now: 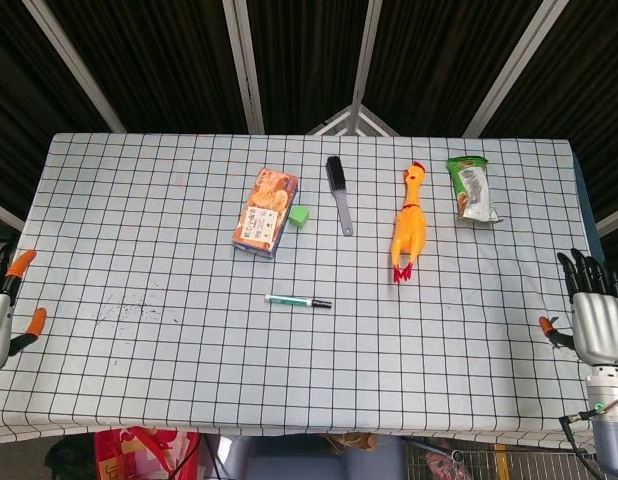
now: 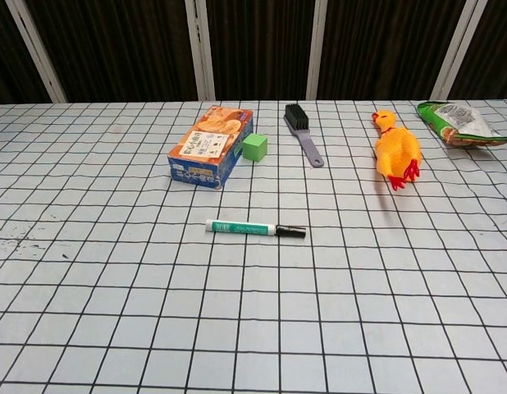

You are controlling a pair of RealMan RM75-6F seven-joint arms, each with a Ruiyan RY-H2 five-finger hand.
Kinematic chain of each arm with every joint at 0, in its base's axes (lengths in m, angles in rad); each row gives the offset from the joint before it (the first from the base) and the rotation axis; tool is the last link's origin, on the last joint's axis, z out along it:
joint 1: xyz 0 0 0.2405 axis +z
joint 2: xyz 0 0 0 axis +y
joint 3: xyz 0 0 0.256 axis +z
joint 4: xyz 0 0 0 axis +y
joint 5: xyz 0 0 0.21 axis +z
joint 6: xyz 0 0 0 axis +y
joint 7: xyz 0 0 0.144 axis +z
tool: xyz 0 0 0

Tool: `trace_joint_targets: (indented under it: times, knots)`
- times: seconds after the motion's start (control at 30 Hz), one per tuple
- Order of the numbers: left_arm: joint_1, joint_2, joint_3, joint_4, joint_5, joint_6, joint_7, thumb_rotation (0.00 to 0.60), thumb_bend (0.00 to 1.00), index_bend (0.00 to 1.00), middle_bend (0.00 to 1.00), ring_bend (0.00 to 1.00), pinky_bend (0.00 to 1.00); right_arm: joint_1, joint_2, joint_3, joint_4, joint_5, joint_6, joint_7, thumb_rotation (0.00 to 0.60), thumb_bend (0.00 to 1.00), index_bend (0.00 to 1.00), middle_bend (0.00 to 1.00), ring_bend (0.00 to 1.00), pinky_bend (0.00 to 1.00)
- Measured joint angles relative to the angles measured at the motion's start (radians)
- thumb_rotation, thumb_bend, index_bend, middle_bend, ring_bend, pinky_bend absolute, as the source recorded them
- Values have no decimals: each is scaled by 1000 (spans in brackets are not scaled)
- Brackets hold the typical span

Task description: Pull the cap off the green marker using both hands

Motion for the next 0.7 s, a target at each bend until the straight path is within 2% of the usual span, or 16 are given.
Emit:
trace_joint_targets:
  times: [0.27,0.57,0.7]
  knots:
    - [-64,-46,-19,-30,-48,-47,102,600,492,172,33,0,0,6,-11,-6,5,3,-6,-9,600,246,91,49,40,35]
    - [-160,-148,-39,-68,-113,-102,236,600,465,194,31,0,0,19,-19,-5,4,24,-21,-29,600,246,91,49,40,36]
    - [-214,-206,-55,-87,-180,-132,311,600,451,192,31,0,0,24,-23,-5,2,39,-29,-41,600,246,92,49,40,36]
